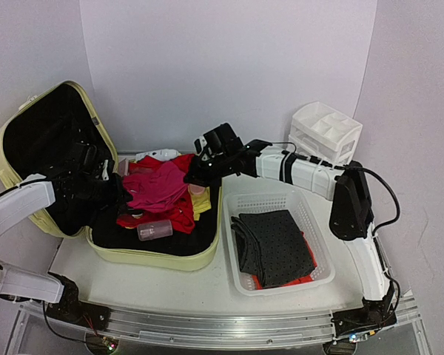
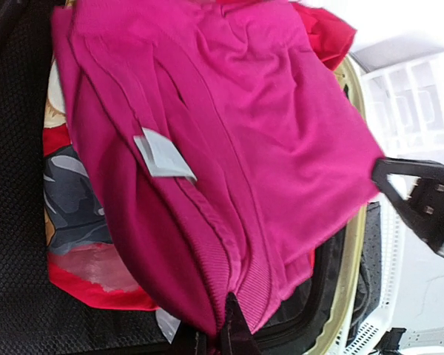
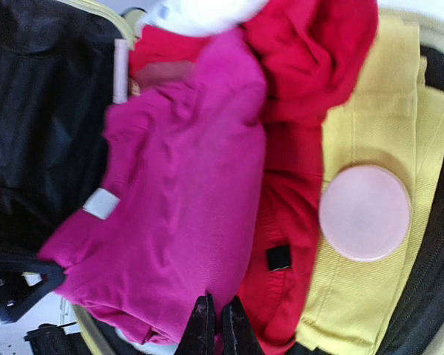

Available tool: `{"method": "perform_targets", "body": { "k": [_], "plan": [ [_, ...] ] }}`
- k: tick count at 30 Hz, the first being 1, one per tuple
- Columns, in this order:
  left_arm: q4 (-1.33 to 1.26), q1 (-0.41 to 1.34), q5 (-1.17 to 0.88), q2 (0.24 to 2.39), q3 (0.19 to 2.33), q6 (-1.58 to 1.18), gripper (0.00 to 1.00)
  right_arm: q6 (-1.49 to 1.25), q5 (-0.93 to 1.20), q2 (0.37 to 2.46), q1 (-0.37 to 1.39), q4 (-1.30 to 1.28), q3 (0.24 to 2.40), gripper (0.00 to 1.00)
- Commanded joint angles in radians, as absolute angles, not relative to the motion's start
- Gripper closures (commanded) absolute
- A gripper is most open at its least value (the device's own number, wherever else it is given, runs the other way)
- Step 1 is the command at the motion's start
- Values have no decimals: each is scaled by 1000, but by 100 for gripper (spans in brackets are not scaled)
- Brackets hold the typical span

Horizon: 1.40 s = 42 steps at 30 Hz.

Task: Open, take out, and arrange the luggage
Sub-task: Pick up the clothes from the opened luggage, then place the clothes in the bin.

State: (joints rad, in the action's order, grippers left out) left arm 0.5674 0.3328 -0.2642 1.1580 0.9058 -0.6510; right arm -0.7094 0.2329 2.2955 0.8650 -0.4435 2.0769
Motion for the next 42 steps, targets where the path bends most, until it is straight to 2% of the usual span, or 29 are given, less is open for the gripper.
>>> {"method": "perform_targets", "body": {
  "k": [1, 8, 14, 19, 29, 42],
  "plan": [
    [570, 329, -294, 1126, 982, -640, 100, -690, 243, 2176, 871, -414, 2053, 100],
    [552, 330, -393, 1143, 1014, -686, 100, -685, 257, 2134, 850, -449, 2014, 100],
    [418, 373, -475, 1169, 990, -751, 100, -674, 254, 2058, 818, -476, 1925, 100],
    [396, 508, -402, 1236, 1051, -751, 100, -656, 282, 2002, 777, -499, 1853, 100],
    [319, 646, -376, 1348, 1111, -788, 100, -619, 263, 1801, 699, -535, 1646, 100],
    [309, 822, -378, 1575, 1367, -731, 100, -553, 213, 1562, 606, -669, 1471, 100]
  ]
}}
